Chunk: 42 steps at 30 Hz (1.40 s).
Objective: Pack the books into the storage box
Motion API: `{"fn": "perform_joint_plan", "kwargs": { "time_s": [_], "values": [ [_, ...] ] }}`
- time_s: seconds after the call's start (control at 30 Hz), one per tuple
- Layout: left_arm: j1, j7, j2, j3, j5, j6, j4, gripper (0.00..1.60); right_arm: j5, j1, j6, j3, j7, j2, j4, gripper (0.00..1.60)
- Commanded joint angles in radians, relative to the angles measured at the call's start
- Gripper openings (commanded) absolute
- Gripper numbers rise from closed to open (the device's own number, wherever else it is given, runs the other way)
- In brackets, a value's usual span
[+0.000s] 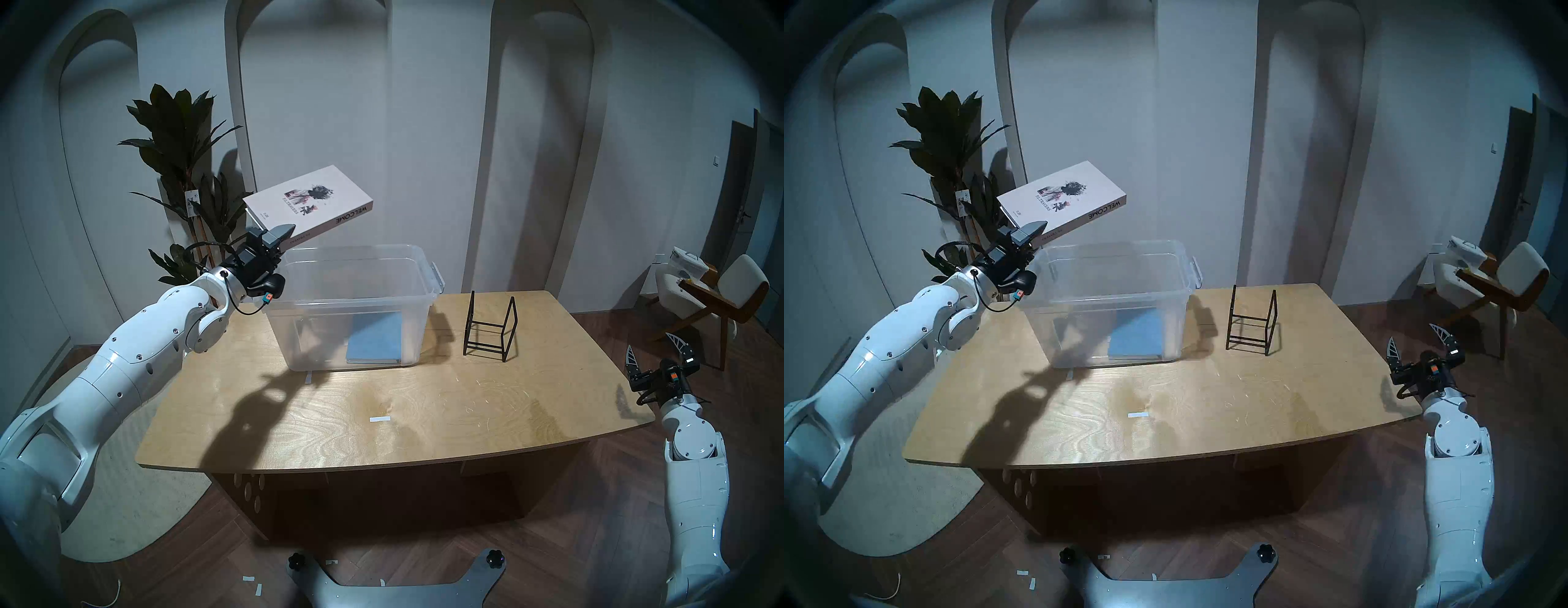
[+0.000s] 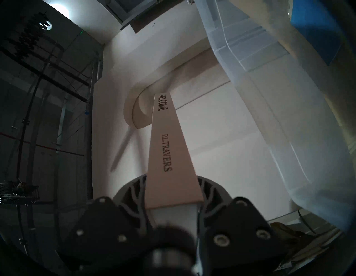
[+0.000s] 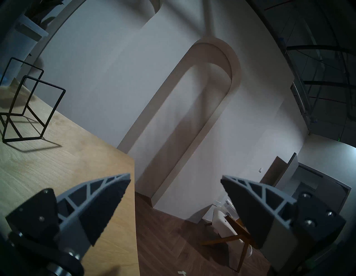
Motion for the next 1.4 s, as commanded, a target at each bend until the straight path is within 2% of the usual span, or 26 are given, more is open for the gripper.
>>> {"fn": "perform_joint_plan", "kwargs": {
  "time_s": [0.0,0.07,0.1,0.13,0.27,0.3,0.37,0.5,0.6,0.67,0.97,1.37],
  "values": [
    [-0.016,0.027,0.091,0.011,0.035,-0.098,-0.116,0.0,0.003,0.009,-0.005,0.003,-0.002,0.005,-0.025,1.6],
    [-0.021,0.019,0.11,0.016,0.042,-0.13,-0.132,0.0,0.003,0.009,-0.005,0.003,-0.002,0.005,-0.024,1.6],
    [-0.016,-0.013,0.141,0.006,0.011,-0.17,-0.17,0.0,0.003,0.009,-0.005,0.003,-0.002,0.005,-0.024,1.6],
    [-0.014,-0.035,0.147,-0.003,-0.015,-0.191,-0.176,0.0,0.003,0.01,-0.005,0.003,-0.002,0.005,-0.023,1.6],
    [-0.013,-0.084,0.18,-0.02,-0.065,-0.224,-0.21,0.0,0.002,0.01,-0.006,0.003,-0.002,0.005,-0.023,1.6],
    [-0.025,-0.122,0.187,-0.029,-0.087,-0.241,-0.206,0.0,0.002,0.01,-0.006,0.003,-0.002,0.005,-0.023,1.6],
    [-0.032,-0.143,0.186,-0.035,-0.106,-0.249,-0.199,0.0,0.002,0.01,-0.006,0.003,-0.002,0.005,-0.023,1.6],
    [-0.058,-0.226,0.157,-0.052,-0.193,-0.287,-0.153,0.0,0.003,0.009,-0.005,0.003,-0.002,0.004,-0.024,1.6],
    [-0.086,-0.267,0.13,-0.039,-0.181,-0.304,-0.119,0.0,0.003,0.009,-0.004,0.003,-0.002,0.004,-0.026,1.6],
    [-0.093,-0.269,0.093,-0.04,-0.203,-0.306,-0.089,0.0,0.003,0.009,-0.004,0.003,-0.002,0.004,-0.026,1.6],
    [-0.14,-0.265,0.011,0.007,-0.096,-0.338,0.002,0.0,0.003,0.009,-0.004,0.003,-0.002,0.004,-0.026,1.6],
    [-0.166,-0.208,-0.023,0.026,-0.022,-0.407,0.101,0.0,0.003,0.008,-0.003,0.004,-0.001,0.003,-0.028,1.6]
  ]
}}
